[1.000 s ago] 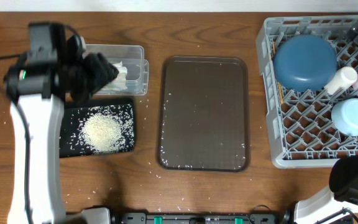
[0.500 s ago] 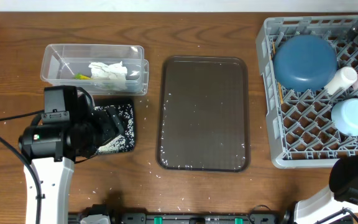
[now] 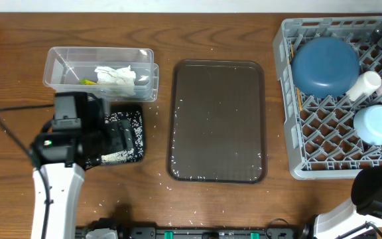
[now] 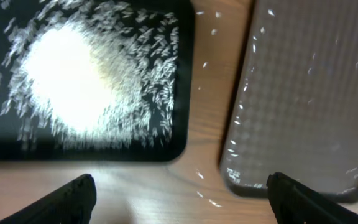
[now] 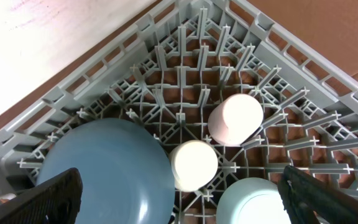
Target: Sort waste into correct bins and load items into the dishwasher rack
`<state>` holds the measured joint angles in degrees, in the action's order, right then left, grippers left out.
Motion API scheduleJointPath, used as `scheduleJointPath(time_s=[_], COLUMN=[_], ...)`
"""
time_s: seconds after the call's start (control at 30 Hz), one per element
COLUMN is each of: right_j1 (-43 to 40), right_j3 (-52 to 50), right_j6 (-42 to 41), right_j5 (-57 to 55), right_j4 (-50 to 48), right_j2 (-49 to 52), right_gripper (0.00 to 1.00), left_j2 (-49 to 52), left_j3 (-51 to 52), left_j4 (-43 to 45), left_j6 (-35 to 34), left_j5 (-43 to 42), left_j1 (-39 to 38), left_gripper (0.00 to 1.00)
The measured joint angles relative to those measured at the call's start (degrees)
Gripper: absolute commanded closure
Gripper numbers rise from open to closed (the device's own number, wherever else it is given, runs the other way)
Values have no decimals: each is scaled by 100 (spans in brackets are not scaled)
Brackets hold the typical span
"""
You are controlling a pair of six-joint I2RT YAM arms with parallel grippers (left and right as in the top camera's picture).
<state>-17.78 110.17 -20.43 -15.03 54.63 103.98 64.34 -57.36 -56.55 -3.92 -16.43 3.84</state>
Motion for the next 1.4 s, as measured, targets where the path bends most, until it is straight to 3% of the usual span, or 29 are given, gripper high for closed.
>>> scheduleJointPath(time_s=[0.2, 0.47, 0.8, 1.03, 1.4], right_j1=[0, 0, 0, 0, 0], right_j3=[0, 0, 0, 0, 0], right_j6=[0, 0, 0, 0, 0], right_j5=[-2, 0, 0, 0, 0], right_j4=[-2, -2, 0, -2, 0], right_j2=[0, 0, 0, 0, 0], right_gripper=[1, 1, 1, 1, 1], left_j2=[-66, -1215, -2433, -3528, -5128], left_j3=[1449, 3609, 5045, 5523, 5657], left_j4=[1762, 4186, 5676, 6013, 5657], left_j6=[1093, 1456, 1823, 2070, 2177], left_j5=[-50, -76, -83, -81, 133], left_j1=[-133, -133, -133, -133, -131], left_gripper=[10, 9, 9, 9, 9])
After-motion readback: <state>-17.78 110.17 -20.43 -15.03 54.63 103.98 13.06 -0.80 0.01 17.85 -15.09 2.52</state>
